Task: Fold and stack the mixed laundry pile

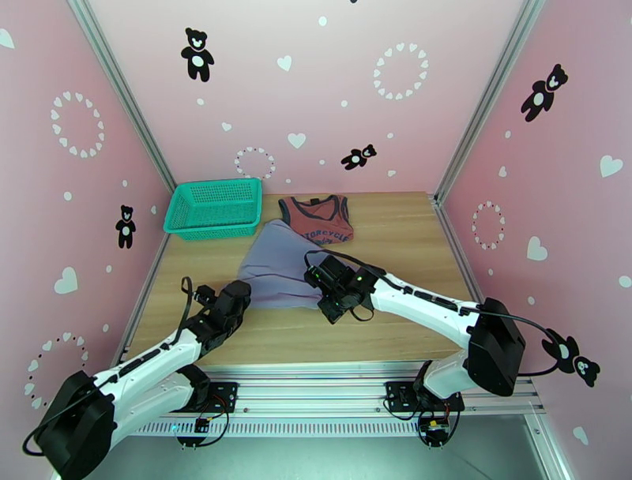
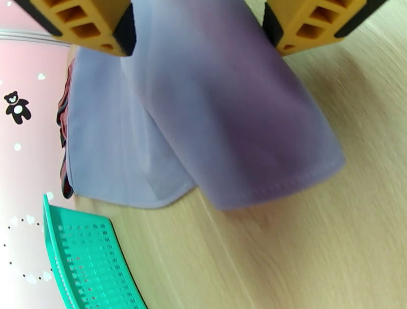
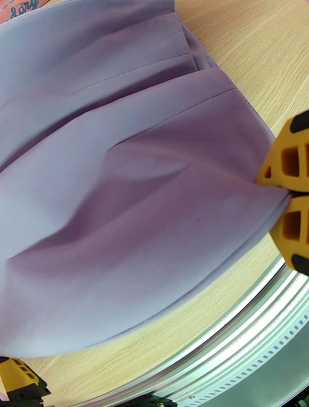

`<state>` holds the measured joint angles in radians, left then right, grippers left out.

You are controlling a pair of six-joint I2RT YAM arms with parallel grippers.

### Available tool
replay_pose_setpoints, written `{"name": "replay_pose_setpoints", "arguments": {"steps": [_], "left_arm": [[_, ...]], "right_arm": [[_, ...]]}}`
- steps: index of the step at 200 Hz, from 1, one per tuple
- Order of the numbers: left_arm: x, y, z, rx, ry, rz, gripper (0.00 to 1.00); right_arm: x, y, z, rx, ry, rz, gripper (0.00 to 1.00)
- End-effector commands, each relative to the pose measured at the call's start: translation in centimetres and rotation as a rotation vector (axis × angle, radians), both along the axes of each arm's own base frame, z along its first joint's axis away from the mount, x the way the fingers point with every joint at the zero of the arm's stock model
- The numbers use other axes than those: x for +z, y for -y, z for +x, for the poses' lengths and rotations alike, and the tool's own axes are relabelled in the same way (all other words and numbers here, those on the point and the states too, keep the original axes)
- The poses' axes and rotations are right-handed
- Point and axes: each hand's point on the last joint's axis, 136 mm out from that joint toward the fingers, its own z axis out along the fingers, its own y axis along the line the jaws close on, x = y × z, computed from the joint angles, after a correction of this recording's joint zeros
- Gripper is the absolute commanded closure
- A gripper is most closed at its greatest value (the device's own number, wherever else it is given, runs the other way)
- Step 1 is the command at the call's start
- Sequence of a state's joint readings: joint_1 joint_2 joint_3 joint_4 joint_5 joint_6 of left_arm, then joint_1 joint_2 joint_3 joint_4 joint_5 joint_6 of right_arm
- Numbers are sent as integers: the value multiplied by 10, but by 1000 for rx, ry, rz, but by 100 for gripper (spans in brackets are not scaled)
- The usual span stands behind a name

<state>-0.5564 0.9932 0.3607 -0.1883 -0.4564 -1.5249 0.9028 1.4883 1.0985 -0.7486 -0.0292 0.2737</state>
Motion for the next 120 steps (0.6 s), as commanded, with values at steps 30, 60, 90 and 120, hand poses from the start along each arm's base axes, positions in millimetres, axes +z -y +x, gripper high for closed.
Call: {"name": "replay_pose_setpoints", "arguments": {"steps": [30,60,90,120], "left_arm": [[-20,-2,-1,-34,-73,61,42],[-22,-2,1,-38,-89,76,56],[-23,-12,0,-24,-112,101,96],[-14,-25,-2,-36,-134,150,100]], "right_arm": [[0,3,-5,-3,-23,-2,100],[0,2,-6,-2,-26,1,100],[1,3,-7,-1,-27,5,100],[3,5,-13,4,-38,26,100]]}}
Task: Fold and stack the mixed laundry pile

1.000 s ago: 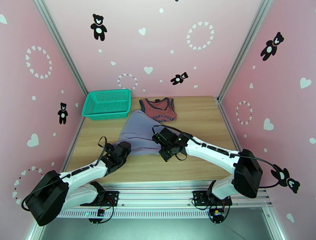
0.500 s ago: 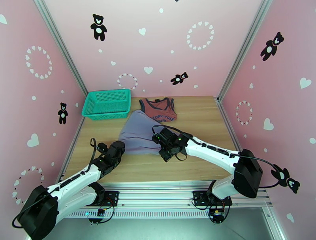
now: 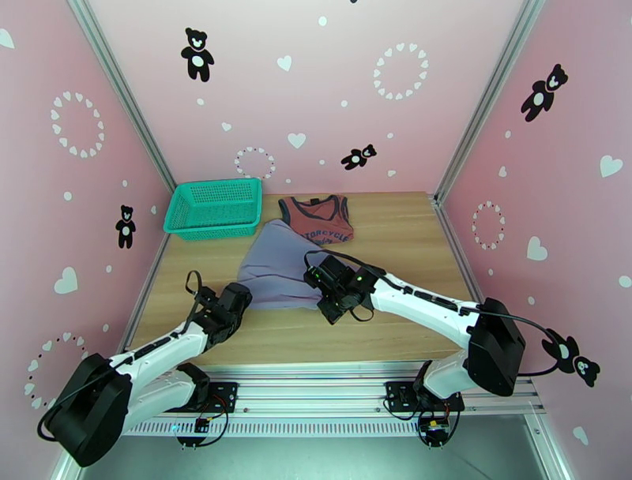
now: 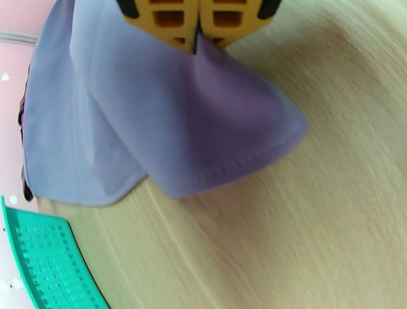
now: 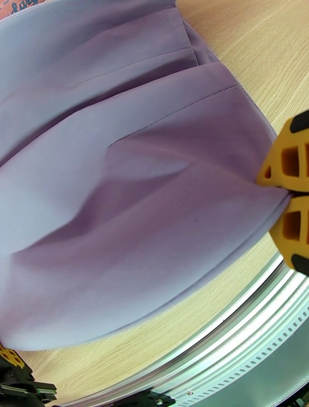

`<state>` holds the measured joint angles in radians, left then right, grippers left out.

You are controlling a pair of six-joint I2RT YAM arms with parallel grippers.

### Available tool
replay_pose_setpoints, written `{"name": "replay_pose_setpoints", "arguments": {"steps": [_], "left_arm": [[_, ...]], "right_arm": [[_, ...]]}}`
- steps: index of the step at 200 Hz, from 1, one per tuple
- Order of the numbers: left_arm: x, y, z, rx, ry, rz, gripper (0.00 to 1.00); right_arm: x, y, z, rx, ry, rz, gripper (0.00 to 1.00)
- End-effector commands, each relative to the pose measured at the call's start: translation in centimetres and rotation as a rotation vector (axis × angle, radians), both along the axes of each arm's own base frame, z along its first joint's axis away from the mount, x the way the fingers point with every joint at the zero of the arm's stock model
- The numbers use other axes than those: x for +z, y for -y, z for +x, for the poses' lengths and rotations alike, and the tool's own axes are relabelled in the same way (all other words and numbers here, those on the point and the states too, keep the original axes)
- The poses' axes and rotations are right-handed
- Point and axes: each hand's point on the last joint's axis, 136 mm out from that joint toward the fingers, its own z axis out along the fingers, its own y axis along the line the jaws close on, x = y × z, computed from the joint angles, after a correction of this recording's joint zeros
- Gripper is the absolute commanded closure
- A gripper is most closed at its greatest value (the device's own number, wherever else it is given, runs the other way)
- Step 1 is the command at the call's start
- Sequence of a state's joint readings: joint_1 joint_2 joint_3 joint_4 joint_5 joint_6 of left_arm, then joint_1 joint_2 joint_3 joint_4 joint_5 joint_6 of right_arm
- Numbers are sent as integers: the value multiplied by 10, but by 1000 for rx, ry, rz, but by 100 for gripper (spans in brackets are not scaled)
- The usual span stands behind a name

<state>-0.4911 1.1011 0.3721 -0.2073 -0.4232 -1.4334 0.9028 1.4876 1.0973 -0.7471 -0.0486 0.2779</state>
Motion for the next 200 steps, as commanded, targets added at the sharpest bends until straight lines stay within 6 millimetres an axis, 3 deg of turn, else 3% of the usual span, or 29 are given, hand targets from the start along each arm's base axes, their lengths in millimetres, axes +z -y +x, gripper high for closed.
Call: {"name": "replay_pose_setpoints", "arguments": {"steps": [1,41,69,89,120,158,179,200], "left_arm": [[13,-11,0,-19,-16,51,100],[53,-10,-4,-177,-49,130,100],[80,8,2,-325,-63,153,100],[118,20,15,-409,-19,168,100],[229,36,37,-526,134,231,100],[352,48,36,-650,310,281,100],[389,49,31,-682,358,304,100],[405,50,38,-691,371,338,100]], "right_arm": [[3,6,-11,2,-26,14,100],[1,-1,-40,79,-126,110,100],[22,8,-32,50,-53,107,100],[64,21,-13,0,85,101,100],[161,42,11,-50,328,156,100],[255,60,19,-34,525,179,100],[287,71,32,-53,626,142,100],[300,86,58,-116,684,79,100]]}}
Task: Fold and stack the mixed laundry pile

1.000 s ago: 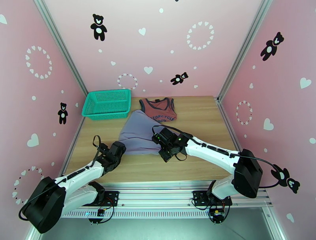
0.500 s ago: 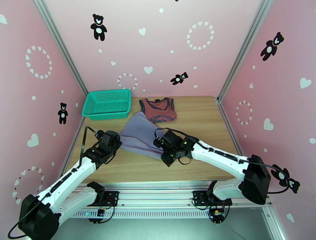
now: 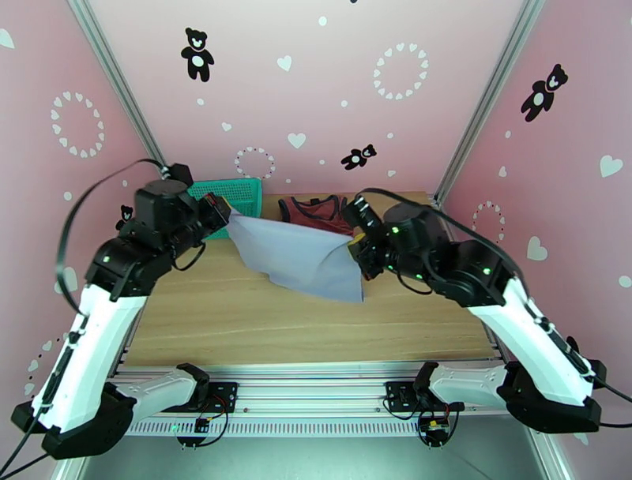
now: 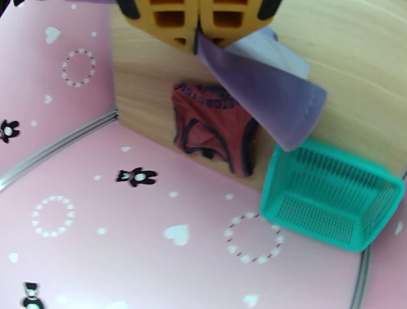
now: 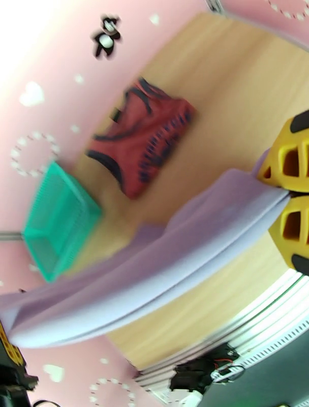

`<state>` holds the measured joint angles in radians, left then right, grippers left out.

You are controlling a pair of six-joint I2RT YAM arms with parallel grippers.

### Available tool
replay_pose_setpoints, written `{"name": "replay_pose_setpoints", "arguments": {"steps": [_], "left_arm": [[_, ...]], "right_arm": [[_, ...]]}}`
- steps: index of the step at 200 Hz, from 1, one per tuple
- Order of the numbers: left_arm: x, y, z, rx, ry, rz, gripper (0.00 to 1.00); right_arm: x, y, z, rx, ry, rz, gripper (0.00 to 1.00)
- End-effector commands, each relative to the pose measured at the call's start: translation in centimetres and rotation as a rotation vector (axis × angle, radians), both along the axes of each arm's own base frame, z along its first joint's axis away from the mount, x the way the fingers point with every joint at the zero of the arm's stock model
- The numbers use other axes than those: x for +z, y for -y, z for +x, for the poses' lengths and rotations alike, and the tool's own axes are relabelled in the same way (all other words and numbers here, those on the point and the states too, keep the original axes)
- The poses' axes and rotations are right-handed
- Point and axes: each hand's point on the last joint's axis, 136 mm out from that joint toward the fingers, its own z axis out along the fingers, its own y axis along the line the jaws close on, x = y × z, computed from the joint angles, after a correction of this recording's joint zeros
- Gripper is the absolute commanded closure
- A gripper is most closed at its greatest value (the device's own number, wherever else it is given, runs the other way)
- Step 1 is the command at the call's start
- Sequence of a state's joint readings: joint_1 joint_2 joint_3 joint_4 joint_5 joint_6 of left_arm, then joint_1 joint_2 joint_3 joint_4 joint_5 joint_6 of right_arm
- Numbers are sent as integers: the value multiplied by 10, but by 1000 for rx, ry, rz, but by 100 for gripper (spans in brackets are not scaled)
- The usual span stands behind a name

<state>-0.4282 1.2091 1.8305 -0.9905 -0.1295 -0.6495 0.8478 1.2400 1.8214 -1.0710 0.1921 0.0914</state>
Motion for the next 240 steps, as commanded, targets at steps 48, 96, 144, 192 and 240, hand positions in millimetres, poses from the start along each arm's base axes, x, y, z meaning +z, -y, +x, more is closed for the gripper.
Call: {"name": "replay_pose_setpoints", "arguments": {"steps": [48,96,144,192,240], "left_arm": [[-21,5,65,0,-97,203,100],[-9,12,132,-5,-63,211,100],[24,22,116,-83,-7,171,100],[-32,20,49,-134,-87,97,100],[-201,35,-31,-163,-363,-1,100]], "right_arm": [[-33,55,118,-258,-25,-220,100],[-27,46,177,-247,-27,-191,100],[0,46,162,-229,13,-127,100],[-62,41,114,-154,-103,-49,100],[-215,26,43,-151,-381,-27,100]]}}
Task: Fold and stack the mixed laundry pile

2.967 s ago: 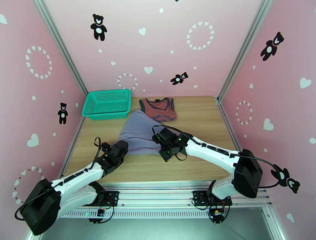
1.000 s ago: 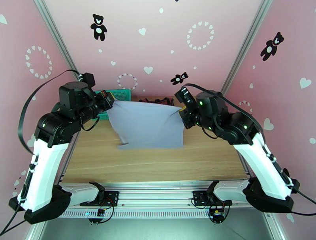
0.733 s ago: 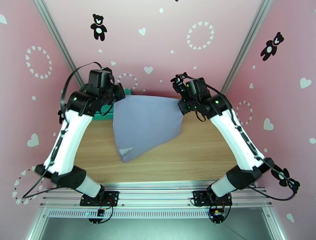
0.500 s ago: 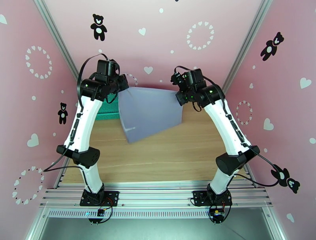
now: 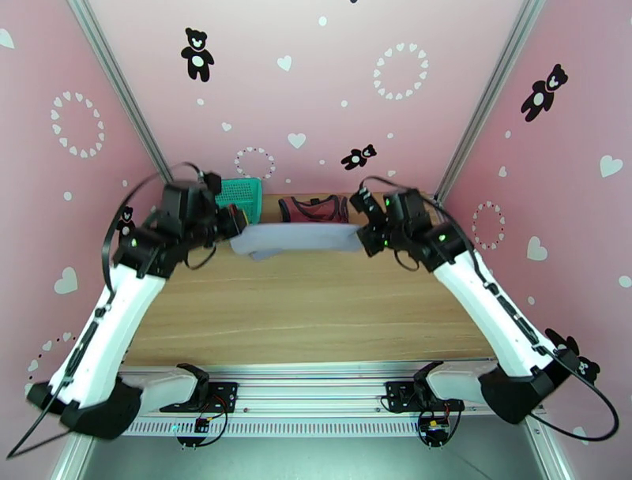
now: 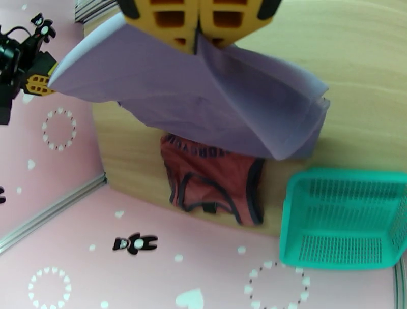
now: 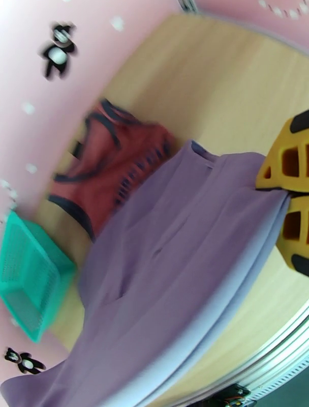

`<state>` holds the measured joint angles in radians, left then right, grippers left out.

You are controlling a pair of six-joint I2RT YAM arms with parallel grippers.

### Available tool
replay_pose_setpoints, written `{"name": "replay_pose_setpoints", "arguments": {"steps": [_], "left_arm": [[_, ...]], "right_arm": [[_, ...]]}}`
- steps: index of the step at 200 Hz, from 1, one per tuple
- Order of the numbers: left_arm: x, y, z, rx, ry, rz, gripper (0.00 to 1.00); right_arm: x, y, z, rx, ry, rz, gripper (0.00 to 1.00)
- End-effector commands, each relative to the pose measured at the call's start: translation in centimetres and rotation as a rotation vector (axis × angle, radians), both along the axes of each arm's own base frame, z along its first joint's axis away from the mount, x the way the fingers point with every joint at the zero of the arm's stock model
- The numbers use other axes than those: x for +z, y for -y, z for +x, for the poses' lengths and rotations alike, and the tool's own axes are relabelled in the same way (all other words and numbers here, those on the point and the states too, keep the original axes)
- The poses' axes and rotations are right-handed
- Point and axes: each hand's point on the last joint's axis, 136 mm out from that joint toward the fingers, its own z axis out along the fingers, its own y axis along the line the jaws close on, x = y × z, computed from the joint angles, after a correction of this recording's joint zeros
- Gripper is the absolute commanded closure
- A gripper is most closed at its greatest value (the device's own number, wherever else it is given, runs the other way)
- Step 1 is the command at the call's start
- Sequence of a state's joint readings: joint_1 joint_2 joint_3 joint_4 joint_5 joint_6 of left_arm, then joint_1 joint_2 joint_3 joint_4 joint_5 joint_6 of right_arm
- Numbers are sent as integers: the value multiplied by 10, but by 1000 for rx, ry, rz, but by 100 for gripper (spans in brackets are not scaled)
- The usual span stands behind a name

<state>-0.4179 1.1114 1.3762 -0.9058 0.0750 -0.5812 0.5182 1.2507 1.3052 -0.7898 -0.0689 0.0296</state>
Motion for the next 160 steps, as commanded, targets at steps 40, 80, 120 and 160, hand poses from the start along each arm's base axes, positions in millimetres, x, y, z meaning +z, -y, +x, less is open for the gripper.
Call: {"name": "replay_pose_setpoints", "arguments": {"steps": [40,80,120,160], "left_arm": [[-134,4,-73,97,-245,-76,100],[-127,-21,-79,167,-203,-2,100],[-118,-17,-32,185,-176,206,100],[-129,-20,27,235,-202,367,100]], "right_arm": [[-112,-9,-79,-86,-237,-2,100],[-117,5,-84,-141,-226,-66,100],[-109,10,-46,-183,-174,-168,100],[-114,7,-1,-178,-174,-228,100]]}}
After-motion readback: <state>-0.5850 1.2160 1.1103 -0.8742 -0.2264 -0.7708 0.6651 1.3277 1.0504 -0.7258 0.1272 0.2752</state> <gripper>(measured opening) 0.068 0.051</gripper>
